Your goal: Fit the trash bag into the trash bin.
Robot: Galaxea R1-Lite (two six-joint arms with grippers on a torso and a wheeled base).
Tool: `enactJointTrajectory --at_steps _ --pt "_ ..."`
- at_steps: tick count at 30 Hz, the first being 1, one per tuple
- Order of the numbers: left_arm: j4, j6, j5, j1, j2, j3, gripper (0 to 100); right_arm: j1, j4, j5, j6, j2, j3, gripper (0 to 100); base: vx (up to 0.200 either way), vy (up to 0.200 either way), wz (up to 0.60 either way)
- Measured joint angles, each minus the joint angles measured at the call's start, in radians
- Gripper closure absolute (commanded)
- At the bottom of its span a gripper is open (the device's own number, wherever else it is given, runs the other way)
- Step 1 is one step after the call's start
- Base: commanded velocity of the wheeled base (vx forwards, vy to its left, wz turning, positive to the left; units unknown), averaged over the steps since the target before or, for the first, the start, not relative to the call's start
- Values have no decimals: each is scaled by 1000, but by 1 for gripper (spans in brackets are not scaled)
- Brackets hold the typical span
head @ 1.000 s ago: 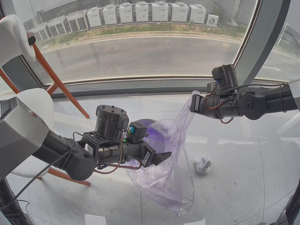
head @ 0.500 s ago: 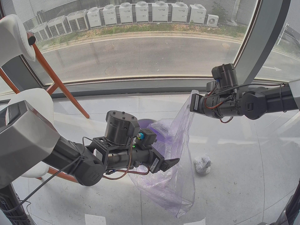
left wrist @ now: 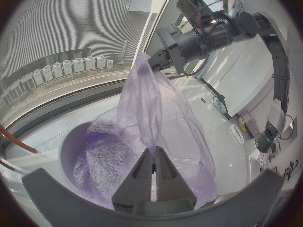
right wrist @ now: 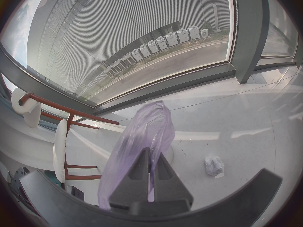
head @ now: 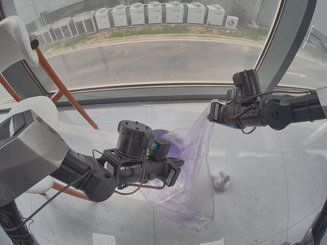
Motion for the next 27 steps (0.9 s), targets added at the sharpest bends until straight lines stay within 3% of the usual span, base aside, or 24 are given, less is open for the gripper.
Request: enactJointTrajectory --at_steps 6,12,21,27 --pt "0 -53 27 21 -8 -27 100 -28 2 22 -17 -16 -1 100 0 0 0" --pt "23 -104 28 78 -36 -115 100 -66 3 168 -96 -56 21 100 0 0 0" --pt "161 -110 -9 224 -60 -309 100 -121 2 317 -189 -79 27 100 0 0 0" --pt "170 -64 -24 274 -54 -338 100 -124 -1 338 -195 -33 -12 100 0 0 0"
